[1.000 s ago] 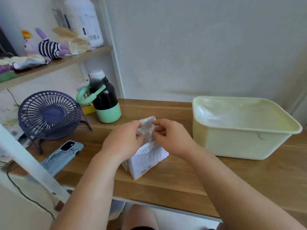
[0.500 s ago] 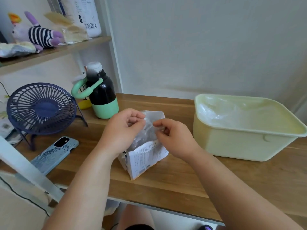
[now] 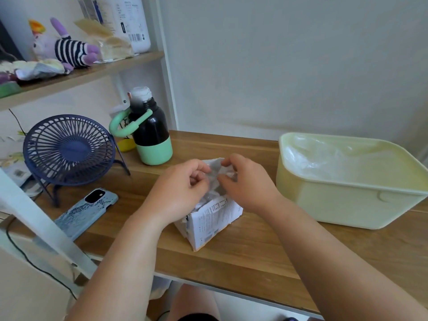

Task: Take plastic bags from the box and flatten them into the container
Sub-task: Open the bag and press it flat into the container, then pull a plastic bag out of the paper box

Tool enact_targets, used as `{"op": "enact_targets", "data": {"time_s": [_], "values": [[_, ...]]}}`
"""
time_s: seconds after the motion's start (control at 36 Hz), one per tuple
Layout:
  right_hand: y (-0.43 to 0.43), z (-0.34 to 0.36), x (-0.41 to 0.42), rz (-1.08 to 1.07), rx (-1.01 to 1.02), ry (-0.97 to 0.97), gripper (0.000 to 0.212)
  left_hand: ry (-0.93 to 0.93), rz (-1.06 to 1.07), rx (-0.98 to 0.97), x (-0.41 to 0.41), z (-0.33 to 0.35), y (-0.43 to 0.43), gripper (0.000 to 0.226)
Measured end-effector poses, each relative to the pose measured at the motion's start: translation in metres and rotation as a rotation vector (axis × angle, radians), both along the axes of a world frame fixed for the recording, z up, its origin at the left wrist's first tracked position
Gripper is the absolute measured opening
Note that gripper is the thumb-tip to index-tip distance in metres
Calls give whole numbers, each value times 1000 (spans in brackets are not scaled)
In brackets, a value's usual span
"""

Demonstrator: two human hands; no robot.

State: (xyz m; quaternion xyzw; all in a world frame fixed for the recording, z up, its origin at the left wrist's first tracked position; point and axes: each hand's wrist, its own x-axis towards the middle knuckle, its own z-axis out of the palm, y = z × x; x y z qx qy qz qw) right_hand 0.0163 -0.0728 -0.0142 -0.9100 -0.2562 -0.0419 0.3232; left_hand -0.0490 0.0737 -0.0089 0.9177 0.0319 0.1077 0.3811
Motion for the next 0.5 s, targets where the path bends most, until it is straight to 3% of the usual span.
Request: {"op": "enact_targets", "data": {"time_s": [0.08,0.19,0.36,0.5], "values": [[-4,-3,2,-19,59,28,22,-116,91,111,3,0,0,18],[-6,-6,2,55,41,76,30,-121,108,285,8,-1,2,42],[-11,-6,4,78,35,137,42,-128,105,374,9,-2,-3,30],[-9,-1,3,136,24,135,27,-55,68,207,11,2,-4,21]]}}
